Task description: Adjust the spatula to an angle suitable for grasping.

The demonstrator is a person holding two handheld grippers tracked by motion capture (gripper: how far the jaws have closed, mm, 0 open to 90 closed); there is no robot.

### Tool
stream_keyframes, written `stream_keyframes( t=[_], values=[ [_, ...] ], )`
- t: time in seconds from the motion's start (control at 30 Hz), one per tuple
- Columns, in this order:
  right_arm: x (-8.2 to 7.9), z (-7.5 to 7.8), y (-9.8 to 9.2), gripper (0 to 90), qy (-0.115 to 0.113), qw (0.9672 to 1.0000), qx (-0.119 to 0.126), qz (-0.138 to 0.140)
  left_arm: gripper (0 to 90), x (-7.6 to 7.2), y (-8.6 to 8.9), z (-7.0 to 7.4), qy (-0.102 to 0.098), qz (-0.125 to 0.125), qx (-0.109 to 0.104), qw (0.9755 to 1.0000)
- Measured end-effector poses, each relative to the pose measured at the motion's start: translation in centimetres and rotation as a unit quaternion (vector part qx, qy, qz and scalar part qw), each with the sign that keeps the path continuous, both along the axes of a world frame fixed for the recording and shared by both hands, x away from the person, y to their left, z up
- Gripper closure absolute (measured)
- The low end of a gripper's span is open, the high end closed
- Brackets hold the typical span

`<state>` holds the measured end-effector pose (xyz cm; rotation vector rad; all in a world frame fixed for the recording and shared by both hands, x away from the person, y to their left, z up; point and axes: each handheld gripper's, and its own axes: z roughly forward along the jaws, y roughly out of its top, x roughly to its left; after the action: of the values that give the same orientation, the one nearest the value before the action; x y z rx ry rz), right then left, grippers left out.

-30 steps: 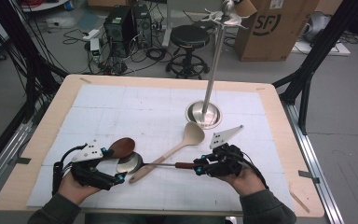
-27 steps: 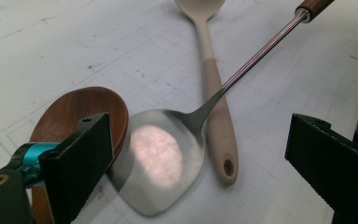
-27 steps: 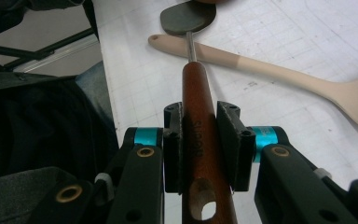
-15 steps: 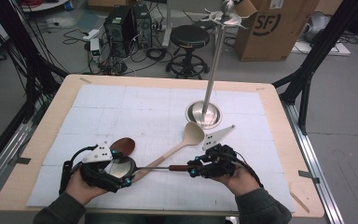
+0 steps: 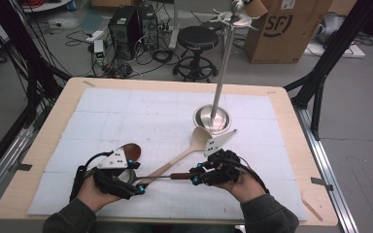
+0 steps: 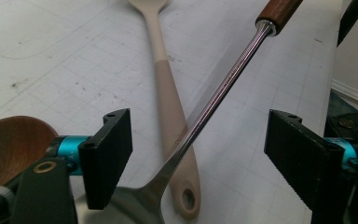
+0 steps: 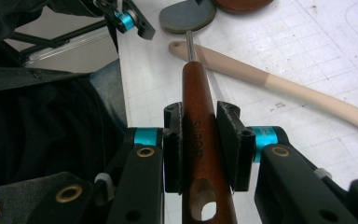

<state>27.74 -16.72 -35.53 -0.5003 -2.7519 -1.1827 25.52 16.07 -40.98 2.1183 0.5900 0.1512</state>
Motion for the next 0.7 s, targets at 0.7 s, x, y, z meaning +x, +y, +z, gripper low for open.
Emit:
stream_keyframes(
  t=[0.7],
  values=[
    [-0.1, 0.9, 1.7, 72.9, -0.013, 0.9997, 0.005, 0.021, 53.5, 1.4, -2.7, -1.0, 0.032, -0.036, 0.026, 0.9985]
  ],
)
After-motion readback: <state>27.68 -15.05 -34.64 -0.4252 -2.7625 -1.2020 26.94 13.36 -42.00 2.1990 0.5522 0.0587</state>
